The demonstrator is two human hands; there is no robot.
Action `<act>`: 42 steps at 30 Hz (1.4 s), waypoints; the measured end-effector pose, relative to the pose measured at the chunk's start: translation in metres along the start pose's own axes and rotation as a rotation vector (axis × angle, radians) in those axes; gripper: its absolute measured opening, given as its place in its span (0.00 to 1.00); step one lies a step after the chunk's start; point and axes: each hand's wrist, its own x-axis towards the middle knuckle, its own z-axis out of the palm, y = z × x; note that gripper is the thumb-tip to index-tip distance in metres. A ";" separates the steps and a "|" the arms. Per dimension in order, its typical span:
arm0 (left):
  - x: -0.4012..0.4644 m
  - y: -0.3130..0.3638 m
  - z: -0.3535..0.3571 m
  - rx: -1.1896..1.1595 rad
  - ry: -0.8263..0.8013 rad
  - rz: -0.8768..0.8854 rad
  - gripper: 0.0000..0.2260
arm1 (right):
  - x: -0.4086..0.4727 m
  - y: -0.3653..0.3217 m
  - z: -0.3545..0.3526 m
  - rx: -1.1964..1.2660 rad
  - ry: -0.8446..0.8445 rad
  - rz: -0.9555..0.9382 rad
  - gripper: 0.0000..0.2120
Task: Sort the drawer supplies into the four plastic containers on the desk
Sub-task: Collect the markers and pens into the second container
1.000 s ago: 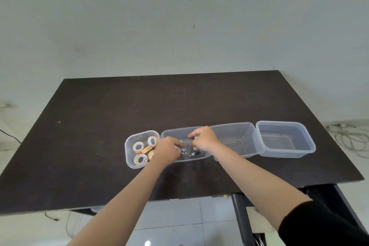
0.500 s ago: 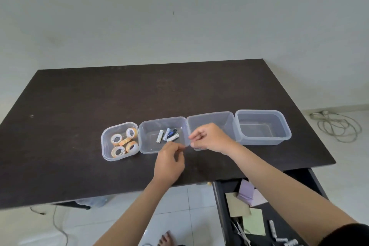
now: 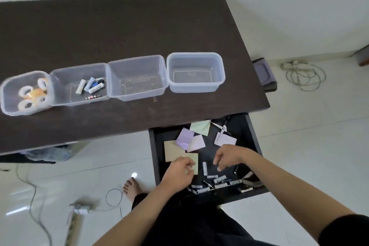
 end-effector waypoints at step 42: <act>0.004 -0.023 0.057 0.103 0.019 -0.364 0.12 | 0.040 0.078 0.056 0.089 0.152 -0.185 0.13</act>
